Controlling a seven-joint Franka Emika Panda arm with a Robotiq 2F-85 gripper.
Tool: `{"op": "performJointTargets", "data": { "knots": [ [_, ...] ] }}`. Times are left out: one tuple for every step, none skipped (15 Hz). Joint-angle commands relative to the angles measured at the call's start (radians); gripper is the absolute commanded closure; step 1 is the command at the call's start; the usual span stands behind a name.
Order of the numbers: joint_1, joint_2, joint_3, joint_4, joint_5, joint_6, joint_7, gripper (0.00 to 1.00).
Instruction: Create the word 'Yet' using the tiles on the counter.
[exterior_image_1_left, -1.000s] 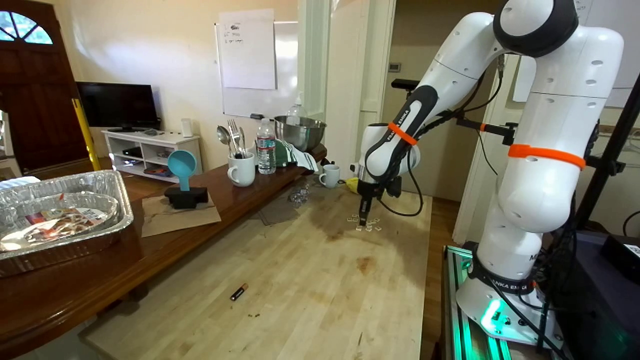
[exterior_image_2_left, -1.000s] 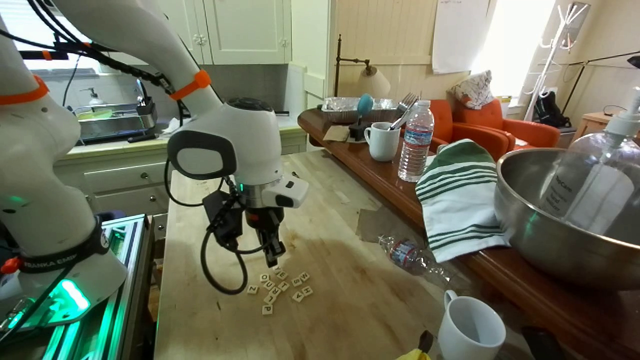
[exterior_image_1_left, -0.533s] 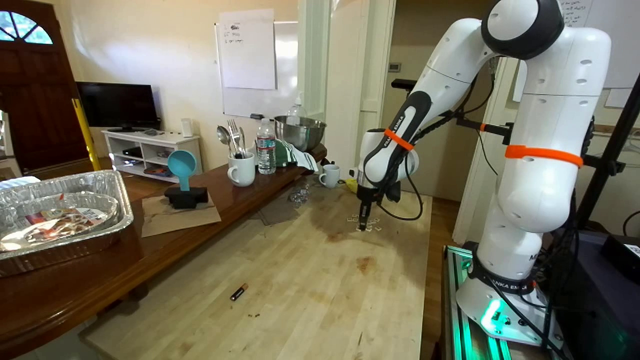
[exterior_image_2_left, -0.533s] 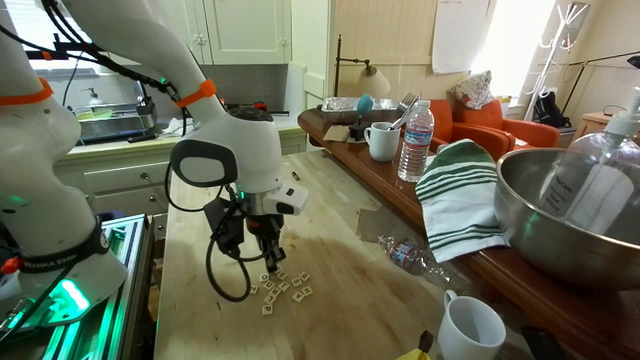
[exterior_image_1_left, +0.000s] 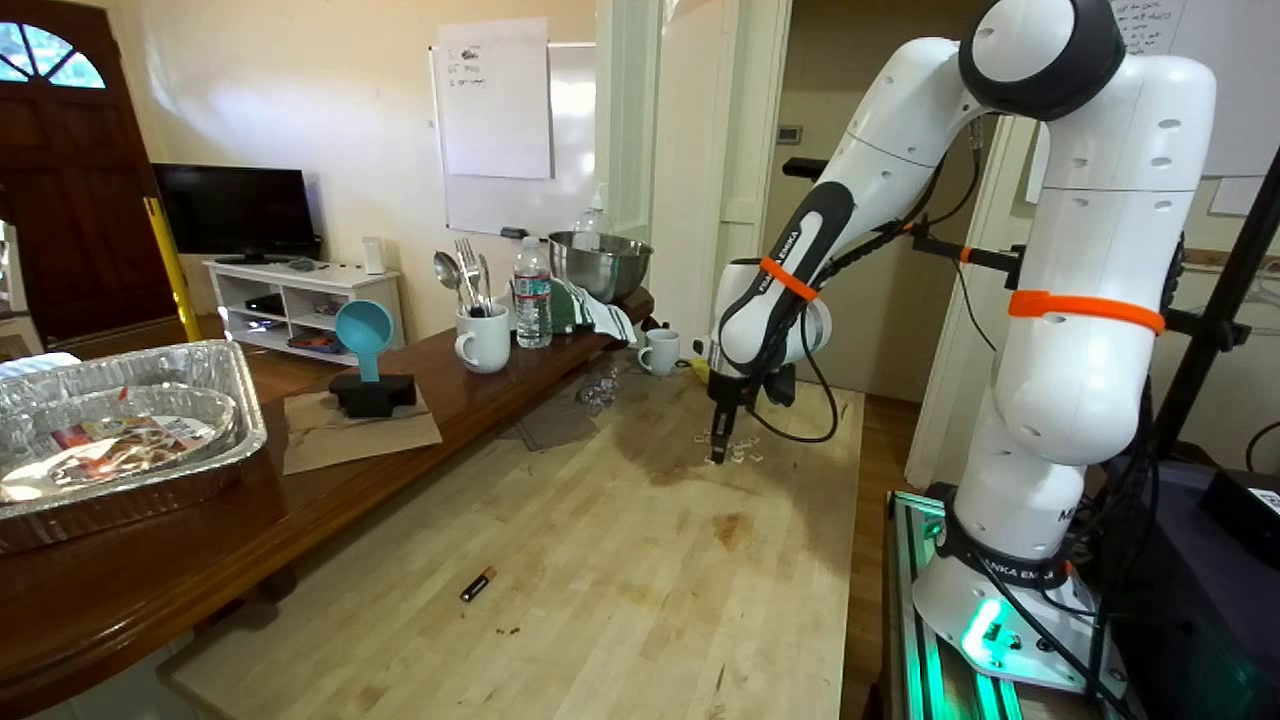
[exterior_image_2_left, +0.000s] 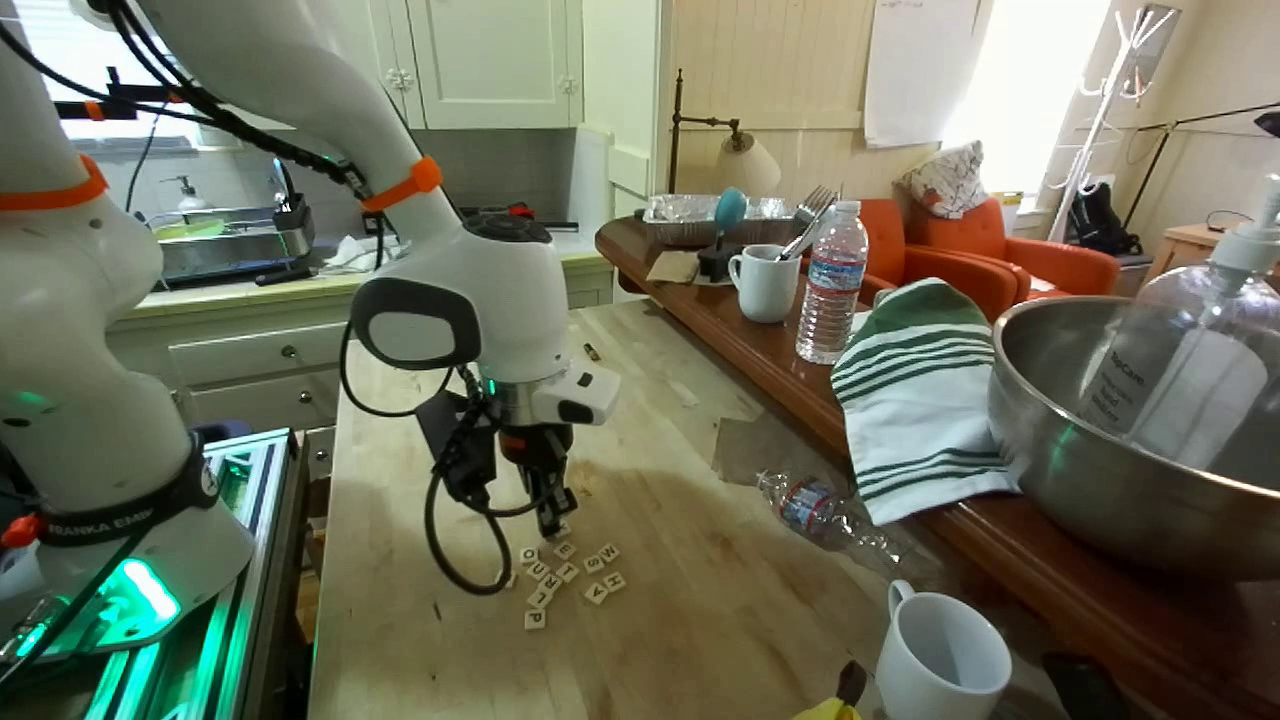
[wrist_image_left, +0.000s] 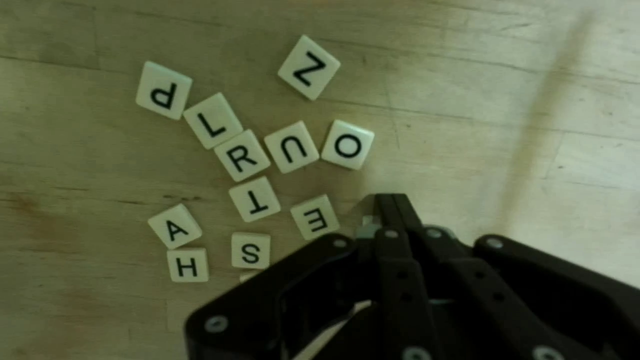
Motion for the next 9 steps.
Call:
{"op": "performJointTargets", "data": {
  "knots": [
    [0.000,0.055,0.040,0.014,0.034,0.001,-0.011,1.00],
    [0.004,0.056,0.047,0.014,0.031,0.000,-0.003,1.00],
    [0.007,0.057,0.056,0.014,0.035,-0.005,-0.004,1.00],
    [0.012,0.059,0.064,0.012,0.027,-0.008,0.009,1.00],
    [0.016,0.061,0.071,0.012,0.020,-0.016,0.017,1.00],
    [0.020,0.063,0.078,0.010,0.013,-0.011,0.027,1.00],
    [0.023,0.065,0.085,0.009,0.009,-0.013,0.039,1.00],
    [0.026,0.065,0.091,0.009,0.015,-0.016,0.042,1.00],
    [0.029,0.064,0.099,0.008,0.026,-0.021,0.041,1.00]
  ]
}}
